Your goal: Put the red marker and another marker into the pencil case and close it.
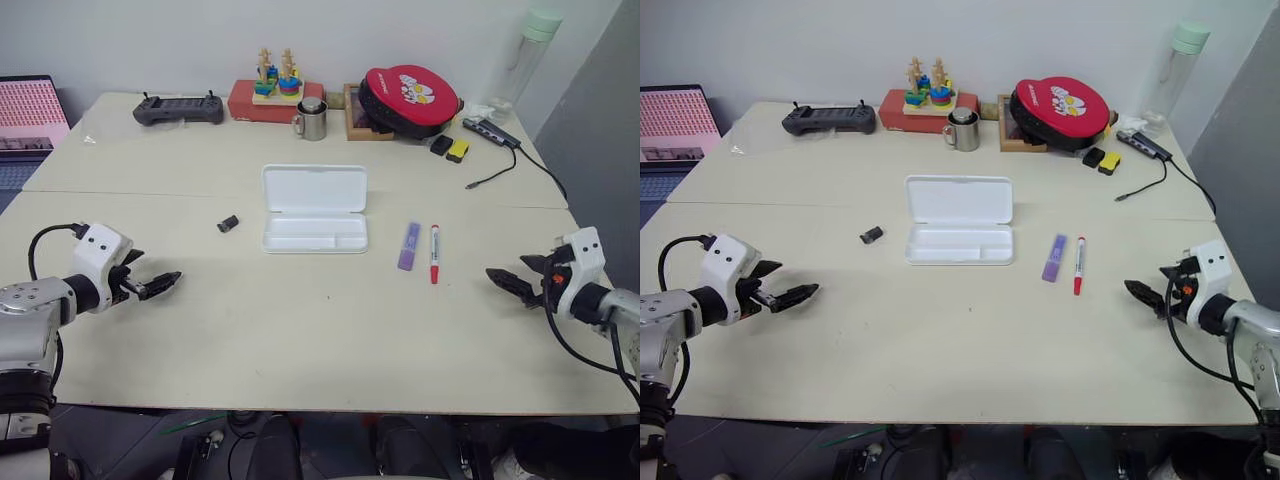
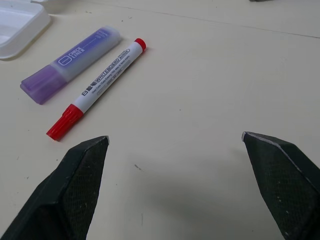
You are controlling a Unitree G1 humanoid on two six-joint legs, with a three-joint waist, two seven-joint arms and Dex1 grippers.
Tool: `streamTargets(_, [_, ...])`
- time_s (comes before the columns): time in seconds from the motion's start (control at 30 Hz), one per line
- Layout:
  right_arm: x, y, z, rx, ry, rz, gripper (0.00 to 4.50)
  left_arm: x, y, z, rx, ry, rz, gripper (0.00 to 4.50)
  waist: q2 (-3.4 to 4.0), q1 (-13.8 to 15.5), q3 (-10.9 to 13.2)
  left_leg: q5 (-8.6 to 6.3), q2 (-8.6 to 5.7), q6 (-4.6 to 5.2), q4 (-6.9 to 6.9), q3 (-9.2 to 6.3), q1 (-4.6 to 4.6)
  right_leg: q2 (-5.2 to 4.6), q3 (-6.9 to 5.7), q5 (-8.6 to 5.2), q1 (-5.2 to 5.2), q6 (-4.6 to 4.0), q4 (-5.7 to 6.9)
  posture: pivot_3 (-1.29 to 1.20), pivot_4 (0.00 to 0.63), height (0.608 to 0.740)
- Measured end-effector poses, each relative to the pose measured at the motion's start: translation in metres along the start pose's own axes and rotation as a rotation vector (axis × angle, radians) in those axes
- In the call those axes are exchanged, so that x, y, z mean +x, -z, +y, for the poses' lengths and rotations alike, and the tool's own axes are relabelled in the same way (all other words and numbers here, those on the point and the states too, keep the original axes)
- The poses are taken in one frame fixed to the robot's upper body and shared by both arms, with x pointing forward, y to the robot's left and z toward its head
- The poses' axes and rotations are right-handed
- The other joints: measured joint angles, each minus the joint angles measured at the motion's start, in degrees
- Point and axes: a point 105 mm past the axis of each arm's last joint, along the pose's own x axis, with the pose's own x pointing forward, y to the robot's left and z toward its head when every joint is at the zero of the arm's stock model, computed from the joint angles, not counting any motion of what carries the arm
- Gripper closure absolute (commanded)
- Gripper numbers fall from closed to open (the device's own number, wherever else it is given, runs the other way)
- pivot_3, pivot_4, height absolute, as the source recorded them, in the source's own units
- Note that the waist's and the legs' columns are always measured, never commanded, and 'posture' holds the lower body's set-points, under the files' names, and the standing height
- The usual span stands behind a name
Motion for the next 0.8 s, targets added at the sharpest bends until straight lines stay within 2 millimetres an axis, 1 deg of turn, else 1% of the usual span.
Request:
streamTargets(0.13, [0.001, 0.001, 0.001, 0.014, -0.004, 0.008, 0.01, 0.0, 0.001, 0.0, -0.007, 0.002, 0.004, 0.0, 0.0, 0.0, 0.0, 0.0, 0.0, 0.0, 0.0, 0.0, -0.01, 0.0, -0.01, 0.0, 0.0, 0.0, 0.0, 0.0, 0.15, 0.74])
streamTargets(0.27, [0.002, 0.004, 0.004, 0.021, -0.012, 0.023, 0.01, -0.002, -0.004, -0.002, -0.013, 0.013, -0.016, 0.0, 0.0, 0.0, 0.0, 0.0, 0.0, 0.0, 0.01, -0.01, -0.02, 0.0, -0.01, 0.0, 0.01, 0.0, 0.02, 0.0, 0.15, 0.74])
streamTargets(0.43, [0.001, 0.005, 0.003, 0.022, -0.011, 0.027, 0.01, -0.002, -0.003, -0.003, -0.009, 0.019, -0.009, 0.0, 0.0, -0.1, 0.0, 0.0, 0.0, 0.0, 0.05, 0.0, -0.01, 0.01, 0.0, 0.01, 0.0, 0.03, 0.05, 0.0, 0.15, 0.74])
streamTargets(0.8, [0.005, 0.008, 0.008, 0.034, -0.022, 0.023, 0.01, -0.004, 0.011, -0.006, -0.007, 0.024, 0.038, 0.0, 0.0, -0.2, 0.0, 0.0, 0.0, 0.0, 0.07, -0.01, -0.01, 0.01, 0.0, 0.03, 0.04, 0.03, 0.07, 0.0, 0.15, 0.74])
